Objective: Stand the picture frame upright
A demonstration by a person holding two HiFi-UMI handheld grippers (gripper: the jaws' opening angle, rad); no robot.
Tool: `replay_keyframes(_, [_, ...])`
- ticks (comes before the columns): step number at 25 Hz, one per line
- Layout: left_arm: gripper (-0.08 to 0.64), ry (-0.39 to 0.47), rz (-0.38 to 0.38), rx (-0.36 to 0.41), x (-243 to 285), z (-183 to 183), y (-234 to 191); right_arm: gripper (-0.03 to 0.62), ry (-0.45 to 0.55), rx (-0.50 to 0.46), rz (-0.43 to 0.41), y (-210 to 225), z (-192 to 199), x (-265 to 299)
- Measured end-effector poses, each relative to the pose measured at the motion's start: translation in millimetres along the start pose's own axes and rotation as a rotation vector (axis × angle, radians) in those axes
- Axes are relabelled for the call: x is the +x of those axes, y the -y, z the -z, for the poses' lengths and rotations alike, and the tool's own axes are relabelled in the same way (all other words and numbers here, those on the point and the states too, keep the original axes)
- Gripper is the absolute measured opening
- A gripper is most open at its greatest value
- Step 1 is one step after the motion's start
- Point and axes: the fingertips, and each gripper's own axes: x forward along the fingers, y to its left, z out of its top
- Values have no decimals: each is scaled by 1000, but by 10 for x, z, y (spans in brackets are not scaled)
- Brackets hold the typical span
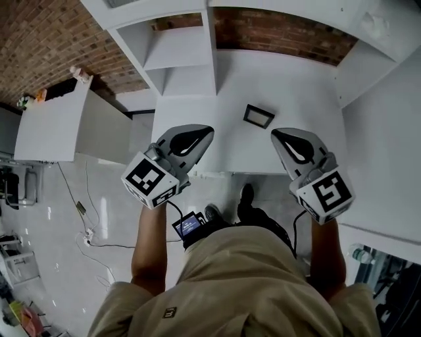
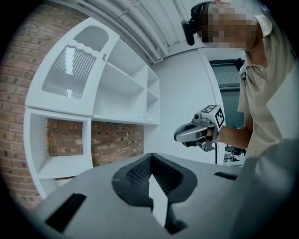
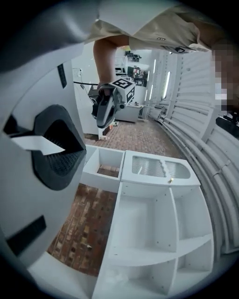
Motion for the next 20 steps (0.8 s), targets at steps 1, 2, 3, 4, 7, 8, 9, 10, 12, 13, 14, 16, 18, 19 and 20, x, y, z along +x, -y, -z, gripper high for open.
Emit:
replay_keyframes(1, [7, 4, 0, 19, -115, -58, 69, 3, -1, -7, 13, -86, -49, -67])
replay_keyframes(2, [8, 2, -1, 42, -223, -106, 139, 3, -1, -11, 26, -163, -99, -132])
replay_keyframes(3, [6, -4, -5, 63, -319, -141, 206, 3, 1, -13, 39, -230, -145, -199])
replay_keyframes(4, [7, -12, -8, 83, -404, -164, 272, 3, 2, -14, 51, -286, -182, -266])
replay_keyframes(7, [8, -14, -1, 131, -580, -239, 465, 3, 1, -19, 82, -405, -245, -448])
replay_keyframes(8, [8, -4, 4, 138, -614, -272, 521, 3, 0, -21, 90, -436, -260, -499])
replay_keyframes(9, [8, 1, 9, 142, -640, -291, 570, 3, -1, -24, 97, -463, -273, -546])
replay_keyframes(10, [8, 1, 15, 146, -660, -299, 610, 3, -3, -28, 103, -487, -282, -588])
replay_keyframes(12, [8, 4, 22, 156, -677, -321, 676, 3, -8, -25, 113, -527, -284, -660])
replay_keyframes(13, [8, 5, 24, 160, -683, -332, 700, 3, -12, -22, 119, -539, -275, -691])
replay_keyframes(14, [8, 6, 25, 164, -689, -342, 718, 3, -13, -21, 123, -545, -266, -716])
replay_keyframes(16, [7, 6, 26, 168, -697, -357, 736, 3, -14, -27, 127, -548, -269, -751])
replay_keyframes(18, [8, 1, 22, 162, -703, -351, 738, 3, -14, -31, 130, -536, -266, -776])
replay_keyframes(19, [8, -3, 19, 156, -705, -341, 735, 3, -16, -34, 133, -527, -257, -788])
replay_keyframes(20, [8, -8, 17, 150, -708, -331, 732, 3, -20, -36, 136, -518, -245, -799])
